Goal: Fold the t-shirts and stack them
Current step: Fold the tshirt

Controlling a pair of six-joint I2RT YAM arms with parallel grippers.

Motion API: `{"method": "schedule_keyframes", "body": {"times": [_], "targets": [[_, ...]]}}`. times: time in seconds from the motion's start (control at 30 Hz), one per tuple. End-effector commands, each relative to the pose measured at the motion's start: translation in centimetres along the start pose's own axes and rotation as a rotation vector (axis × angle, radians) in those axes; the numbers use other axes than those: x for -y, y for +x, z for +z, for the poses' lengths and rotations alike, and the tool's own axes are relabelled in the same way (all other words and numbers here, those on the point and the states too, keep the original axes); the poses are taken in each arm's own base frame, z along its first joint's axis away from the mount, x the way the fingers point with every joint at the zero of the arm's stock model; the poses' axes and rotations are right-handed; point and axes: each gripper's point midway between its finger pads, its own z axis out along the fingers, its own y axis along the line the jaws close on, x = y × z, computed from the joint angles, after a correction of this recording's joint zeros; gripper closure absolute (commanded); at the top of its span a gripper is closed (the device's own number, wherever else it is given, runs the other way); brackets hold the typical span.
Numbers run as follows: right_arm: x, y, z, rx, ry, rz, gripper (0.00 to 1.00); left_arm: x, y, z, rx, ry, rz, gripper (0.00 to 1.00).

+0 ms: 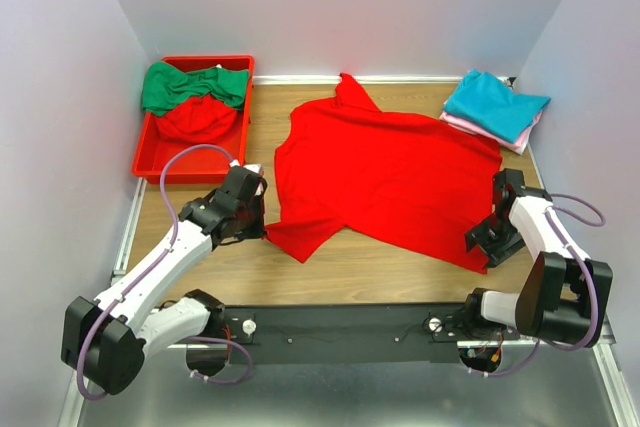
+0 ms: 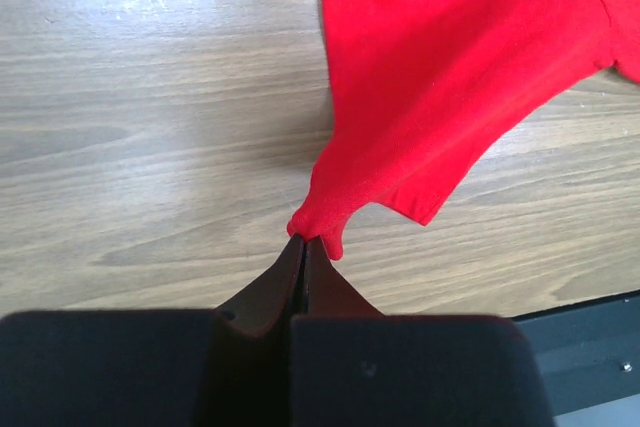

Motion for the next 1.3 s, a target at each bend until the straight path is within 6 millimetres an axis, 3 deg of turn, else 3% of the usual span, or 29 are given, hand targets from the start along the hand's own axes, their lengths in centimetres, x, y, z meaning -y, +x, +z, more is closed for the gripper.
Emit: {"method": "schedule_keyframes", "body": {"times": [0.0,0.13,0.67,0.87,1.1,1.27], "targets": [[0.9,-0.4,0.4,0.028,0.065,0.03,0.39,0.1,-0.3,-0.4,0.018,0.03,0.03,1.0],[0.5,-0.3,0.9,0.017,0.054,0.03,0.45,0.4,-0.3,-0.6,0.011,0.053,0.023,1.0],[-0.9,-0.2,2.0,-0.031,0.018,-0.047,0.42,1.3,-1.8,-1.7,0.054,0.085,-0.029,1.0],[-1.9,-0.4,2.5,-0.034,-0.008,-0.042,0.53,1.7,-2.3,-1.7,0.058,0.096,-0.035,1.0],[-2.4,-0.1,3.6,-0.028,0.015,-0.057,0.56,2.0,-2.7,-1.7,0.067,0.107,-0.042,1.0],[-2.7,-0.4,3.6,-0.011,0.013,-0.057,0.74,1.9,-2.6,-1.6,0.063,0.103,-0.044,1.0]]}}
